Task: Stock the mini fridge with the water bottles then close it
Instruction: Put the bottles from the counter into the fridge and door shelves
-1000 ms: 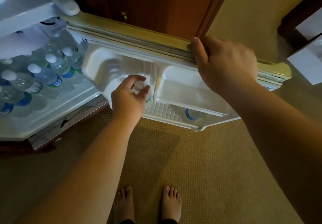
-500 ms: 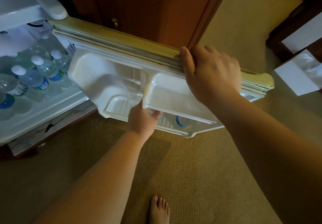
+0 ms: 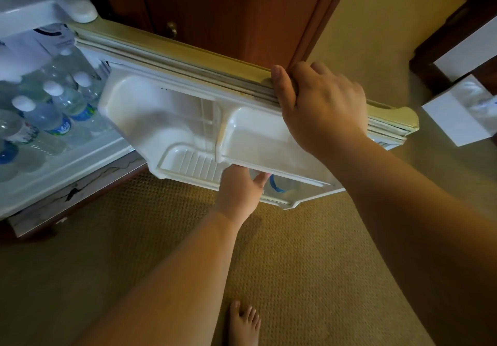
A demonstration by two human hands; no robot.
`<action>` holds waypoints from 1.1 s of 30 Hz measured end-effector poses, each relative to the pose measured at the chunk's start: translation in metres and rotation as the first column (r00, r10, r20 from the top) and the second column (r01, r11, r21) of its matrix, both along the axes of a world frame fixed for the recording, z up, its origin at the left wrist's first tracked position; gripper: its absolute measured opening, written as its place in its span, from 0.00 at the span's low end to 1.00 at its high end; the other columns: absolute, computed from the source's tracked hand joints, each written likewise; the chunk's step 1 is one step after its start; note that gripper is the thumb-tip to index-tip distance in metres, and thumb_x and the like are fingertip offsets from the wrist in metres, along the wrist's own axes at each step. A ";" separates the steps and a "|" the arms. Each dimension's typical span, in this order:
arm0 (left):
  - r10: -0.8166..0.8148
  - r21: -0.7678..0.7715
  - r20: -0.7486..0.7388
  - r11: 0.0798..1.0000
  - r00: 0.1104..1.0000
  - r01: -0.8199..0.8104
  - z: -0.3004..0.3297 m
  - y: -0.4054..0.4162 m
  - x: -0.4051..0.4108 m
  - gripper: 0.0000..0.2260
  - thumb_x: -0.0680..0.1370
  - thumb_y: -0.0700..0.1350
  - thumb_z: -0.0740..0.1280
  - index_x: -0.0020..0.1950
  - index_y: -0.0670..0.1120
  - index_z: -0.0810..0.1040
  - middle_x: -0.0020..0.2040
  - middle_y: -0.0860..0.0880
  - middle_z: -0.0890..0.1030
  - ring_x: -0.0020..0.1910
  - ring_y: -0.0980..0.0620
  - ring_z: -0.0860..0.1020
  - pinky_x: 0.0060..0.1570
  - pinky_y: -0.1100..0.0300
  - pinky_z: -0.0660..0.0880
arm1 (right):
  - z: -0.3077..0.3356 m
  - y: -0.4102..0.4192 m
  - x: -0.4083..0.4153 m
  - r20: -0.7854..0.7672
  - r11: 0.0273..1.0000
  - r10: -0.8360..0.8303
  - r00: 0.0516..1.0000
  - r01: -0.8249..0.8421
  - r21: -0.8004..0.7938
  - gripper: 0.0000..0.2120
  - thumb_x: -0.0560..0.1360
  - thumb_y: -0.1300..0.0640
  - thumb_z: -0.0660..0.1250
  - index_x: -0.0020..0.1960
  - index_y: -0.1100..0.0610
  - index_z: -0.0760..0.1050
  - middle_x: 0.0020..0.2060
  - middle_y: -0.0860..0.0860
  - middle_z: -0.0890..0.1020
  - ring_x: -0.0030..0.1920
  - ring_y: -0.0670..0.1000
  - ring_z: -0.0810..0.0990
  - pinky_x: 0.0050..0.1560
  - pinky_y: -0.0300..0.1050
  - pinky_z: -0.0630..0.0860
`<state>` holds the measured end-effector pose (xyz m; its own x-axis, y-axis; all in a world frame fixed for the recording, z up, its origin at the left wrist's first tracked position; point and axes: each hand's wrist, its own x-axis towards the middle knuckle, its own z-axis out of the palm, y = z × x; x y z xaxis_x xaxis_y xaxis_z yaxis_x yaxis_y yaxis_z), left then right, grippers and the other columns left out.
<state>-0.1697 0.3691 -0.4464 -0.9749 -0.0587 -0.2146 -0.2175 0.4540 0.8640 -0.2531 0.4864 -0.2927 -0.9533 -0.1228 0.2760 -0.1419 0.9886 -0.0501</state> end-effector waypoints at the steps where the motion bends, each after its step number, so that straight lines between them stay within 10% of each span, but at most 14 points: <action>1: 0.008 0.009 0.001 1.000 1.000 -0.008 0.001 0.001 -0.001 0.16 0.80 0.50 0.75 0.65 0.45 0.81 0.42 0.55 0.82 0.31 0.63 0.77 0.39 0.74 0.72 | 0.000 0.000 0.000 0.003 1.000 -0.004 1.000 0.004 0.000 0.30 0.84 0.33 0.42 0.50 0.49 0.77 0.39 0.47 0.72 0.39 0.55 0.70 0.42 0.49 0.63; 8: 0.035 0.009 0.007 0.999 0.999 -0.035 -0.001 0.013 -0.001 0.15 0.79 0.49 0.76 0.62 0.44 0.82 0.39 0.59 0.78 0.32 0.64 0.76 0.40 0.75 0.73 | -0.002 0.000 0.000 0.002 1.000 -0.009 1.000 0.009 0.000 0.29 0.84 0.33 0.42 0.48 0.49 0.76 0.39 0.46 0.72 0.40 0.56 0.74 0.41 0.50 0.65; 12: 0.005 -0.019 0.052 1.000 0.999 -0.004 0.006 0.009 0.011 0.25 0.77 0.51 0.78 0.71 0.46 0.76 0.62 0.52 0.82 0.59 0.55 0.78 0.63 0.63 0.74 | 0.001 0.001 -0.004 0.041 1.000 -0.012 0.999 0.012 -0.012 0.29 0.83 0.33 0.42 0.48 0.47 0.75 0.39 0.46 0.72 0.38 0.54 0.72 0.42 0.49 0.65; 21: 0.217 0.029 0.179 0.974 0.960 -0.225 0.100 -0.057 0.102 0.22 0.81 0.51 0.71 0.75 0.56 0.71 0.72 0.53 0.74 0.65 0.58 0.76 0.50 0.71 0.75 | 0.038 -0.007 0.010 0.338 0.999 -0.029 0.941 0.039 -0.023 0.30 0.82 0.30 0.40 0.65 0.45 0.74 0.58 0.50 0.81 0.62 0.58 0.76 0.64 0.64 0.66; 24: 0.354 0.005 0.085 0.935 0.931 -0.356 0.176 -0.098 0.122 0.19 0.81 0.53 0.70 0.71 0.61 0.74 0.72 0.53 0.76 0.69 0.53 0.76 0.65 0.51 0.77 | 0.087 -0.021 0.027 0.292 0.997 -0.031 0.956 0.048 -0.052 0.29 0.83 0.32 0.44 0.72 0.46 0.70 0.65 0.52 0.78 0.67 0.59 0.73 0.69 0.66 0.66; 28: 0.420 -0.090 -0.237 0.889 0.876 -0.450 0.320 -0.155 0.129 0.21 0.75 0.65 0.68 0.68 0.69 0.74 0.63 0.70 0.78 0.61 0.73 0.76 0.55 0.69 0.74 | 0.199 -0.058 0.056 0.012 0.958 0.090 0.996 -0.083 -0.275 0.23 0.83 0.35 0.51 0.68 0.48 0.71 0.62 0.52 0.78 0.62 0.59 0.75 0.63 0.63 0.71; 33: 0.435 -0.110 -0.557 0.806 0.708 -0.582 0.485 -0.221 0.125 0.21 0.76 0.68 0.68 0.69 0.72 0.71 0.65 0.69 0.77 0.59 0.69 0.79 0.49 0.64 0.76 | 0.342 -0.122 0.075 -0.253 0.832 0.325 0.911 -0.402 -0.382 0.21 0.82 0.38 0.57 0.68 0.48 0.72 0.61 0.49 0.76 0.59 0.55 0.74 0.57 0.56 0.73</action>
<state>-0.0451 0.1482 0.0388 -0.7416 -0.5579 0.3725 -0.0721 0.6184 0.7825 -0.1786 0.3641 0.0493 -0.7955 -0.2873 0.5335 -0.5314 0.7537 -0.3866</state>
